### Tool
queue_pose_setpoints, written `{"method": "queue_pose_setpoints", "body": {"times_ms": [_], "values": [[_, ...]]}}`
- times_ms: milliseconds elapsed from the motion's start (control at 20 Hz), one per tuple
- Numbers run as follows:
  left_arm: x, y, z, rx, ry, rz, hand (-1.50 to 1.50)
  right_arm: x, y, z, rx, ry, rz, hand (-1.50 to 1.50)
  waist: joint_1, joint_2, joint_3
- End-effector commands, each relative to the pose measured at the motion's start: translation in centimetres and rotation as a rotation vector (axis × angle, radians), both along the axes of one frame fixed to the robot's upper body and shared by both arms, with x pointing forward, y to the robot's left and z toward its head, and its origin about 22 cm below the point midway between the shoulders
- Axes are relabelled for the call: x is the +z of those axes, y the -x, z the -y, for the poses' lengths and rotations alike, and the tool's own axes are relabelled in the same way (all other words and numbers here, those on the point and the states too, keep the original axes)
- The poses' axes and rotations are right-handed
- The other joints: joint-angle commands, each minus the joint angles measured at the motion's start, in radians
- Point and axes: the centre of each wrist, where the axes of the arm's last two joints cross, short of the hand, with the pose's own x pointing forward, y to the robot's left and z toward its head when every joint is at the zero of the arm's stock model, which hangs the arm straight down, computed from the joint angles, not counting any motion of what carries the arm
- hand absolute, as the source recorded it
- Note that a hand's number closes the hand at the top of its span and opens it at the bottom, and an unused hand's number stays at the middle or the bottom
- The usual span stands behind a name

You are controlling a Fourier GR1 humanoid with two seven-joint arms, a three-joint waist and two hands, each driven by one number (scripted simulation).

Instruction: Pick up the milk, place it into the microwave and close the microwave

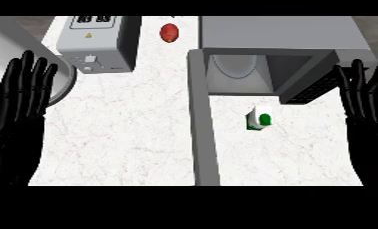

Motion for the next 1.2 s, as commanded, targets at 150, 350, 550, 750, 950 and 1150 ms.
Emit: {"method": "queue_pose_setpoints", "body": {"times_ms": [150, 350, 550, 750, 950, 1150], "values": [[0.6, 0.1, -1.7, 0.035, 0.017, 0.0, -1.5, -0.6, -1.3, -4.0, 0.165, -0.024, 0.009, -1.5, 0.0, -0.018, 0.019], [-0.6, 0.9, 0.3, -0.007, 0.198, -0.102, -1.5, -0.5, -1.1, -8.3, 0.471, -0.136, -0.09, -1.5, 0.024, -0.016, 0.018], [-0.4, 3.1, -0.9, 0.033, 0.182, -0.129, -1.5, 0.3, 0.5, -9.8, 0.522, -0.162, -0.118, -1.5, 0.003, -0.02, 0.018], [-0.2, 5.0, -2.8, 0.02, 0.201, -0.095, -1.5, -2.6, 0.3, -12.4, 0.5, -0.158, -0.12, -1.5, 0.005, -0.019, 0.018], [-1.0, 5.3, -2.3, 0.008, 0.209, -0.123, -1.5, -2.3, 0.0, -8.7, 0.378, -0.127, -0.091, -1.5, -0.002, -0.019, 0.019], [-2.2, 7.6, -2.5, 0.001, 0.213, -0.136, -1.5, -2.8, 0.1, -9.8, 0.295, -0.125, -0.104, -1.5, 0.002, -0.02, 0.018]]}}
